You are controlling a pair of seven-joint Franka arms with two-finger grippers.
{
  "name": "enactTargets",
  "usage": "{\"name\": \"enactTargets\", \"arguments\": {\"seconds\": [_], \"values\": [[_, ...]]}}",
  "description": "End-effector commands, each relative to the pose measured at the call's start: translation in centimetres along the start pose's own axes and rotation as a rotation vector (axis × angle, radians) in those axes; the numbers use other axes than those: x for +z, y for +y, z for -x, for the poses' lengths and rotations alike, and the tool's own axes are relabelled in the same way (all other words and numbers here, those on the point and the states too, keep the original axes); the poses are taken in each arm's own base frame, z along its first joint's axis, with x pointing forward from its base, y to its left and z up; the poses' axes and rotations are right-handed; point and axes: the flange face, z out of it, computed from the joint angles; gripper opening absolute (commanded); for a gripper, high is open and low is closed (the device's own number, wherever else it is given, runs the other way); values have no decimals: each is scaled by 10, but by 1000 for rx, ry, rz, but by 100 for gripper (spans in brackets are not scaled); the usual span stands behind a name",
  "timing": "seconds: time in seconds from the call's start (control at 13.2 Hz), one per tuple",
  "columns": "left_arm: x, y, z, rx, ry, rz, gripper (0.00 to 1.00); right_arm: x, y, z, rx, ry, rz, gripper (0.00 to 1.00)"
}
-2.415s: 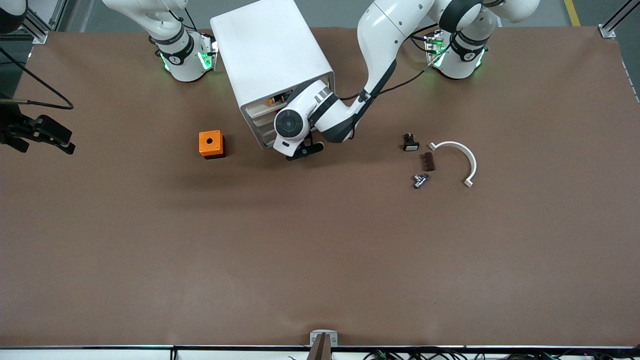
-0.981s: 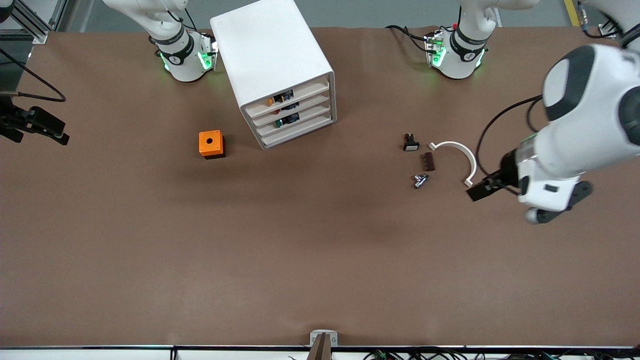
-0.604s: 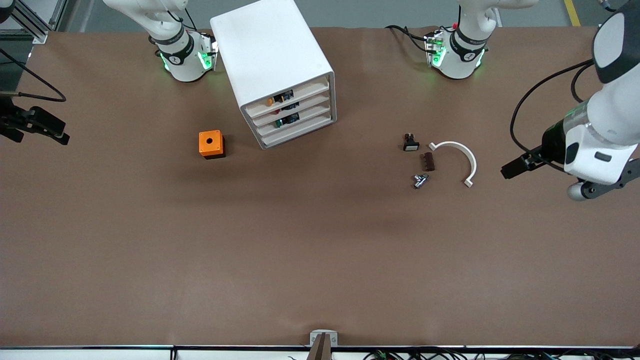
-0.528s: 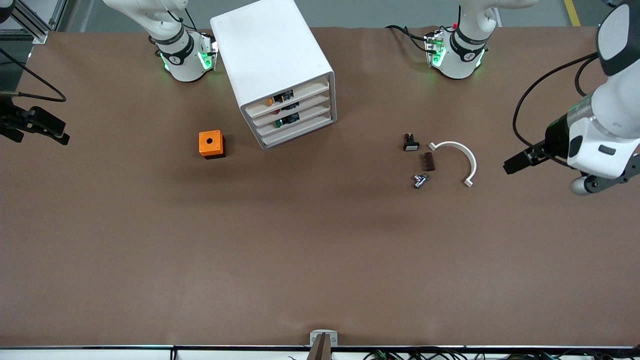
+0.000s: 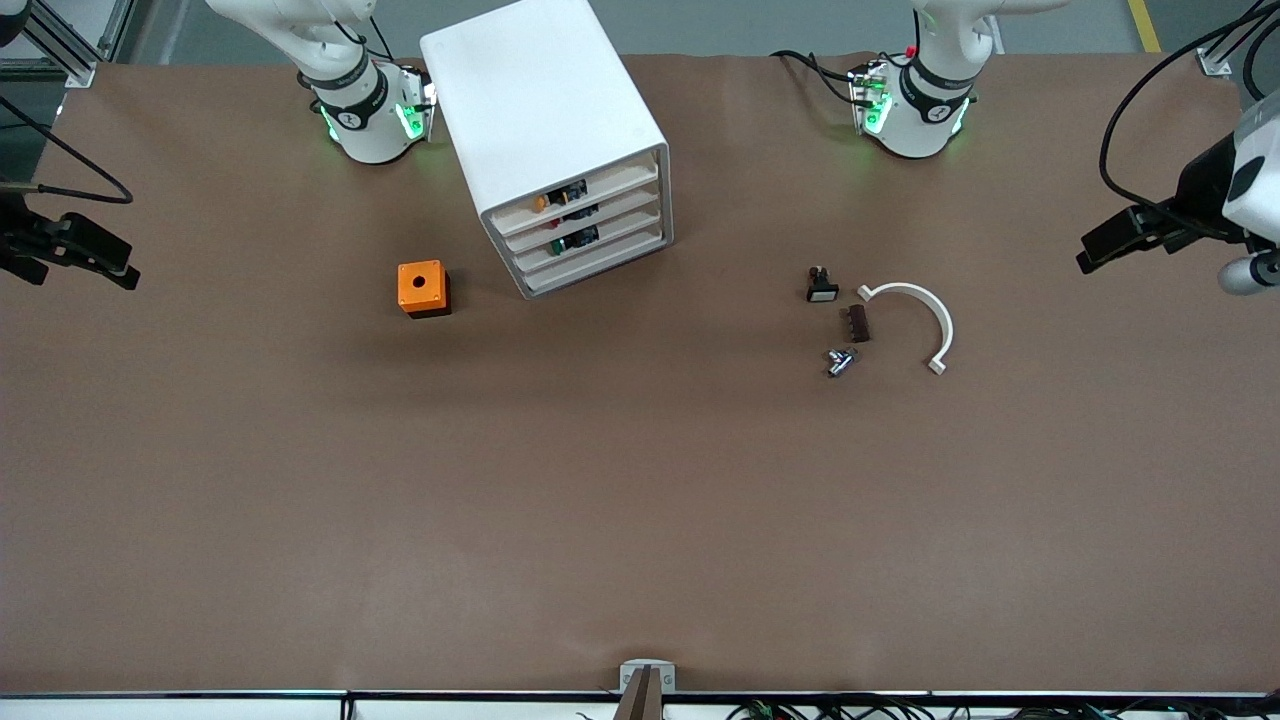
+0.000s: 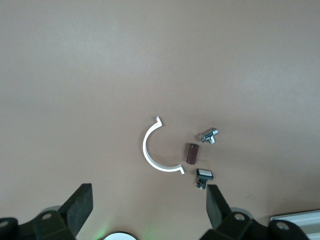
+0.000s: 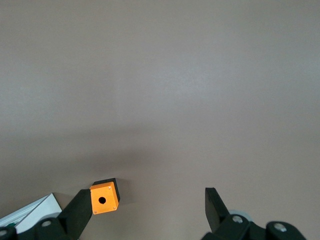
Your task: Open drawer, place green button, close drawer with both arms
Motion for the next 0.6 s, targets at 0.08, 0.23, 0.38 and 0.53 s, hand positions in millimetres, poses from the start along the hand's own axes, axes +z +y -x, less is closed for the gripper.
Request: {"name": "enactTargets", "arguments": {"seconds": [0.08, 0.23, 0.38, 0.53], "values": [[-3, 7, 29, 43, 27, -27, 100, -4, 2, 7, -8, 3, 4, 100], [-3, 13, 46, 58, 30, -37, 100, -5, 2, 7, -8, 5, 2, 100], [-6, 14, 45, 59, 36, -36, 100, -4, 2, 7, -8, 3, 2, 100], [-8, 11, 46, 54, 30, -36, 100, -4, 2, 7, -8, 3, 2, 100]]}}
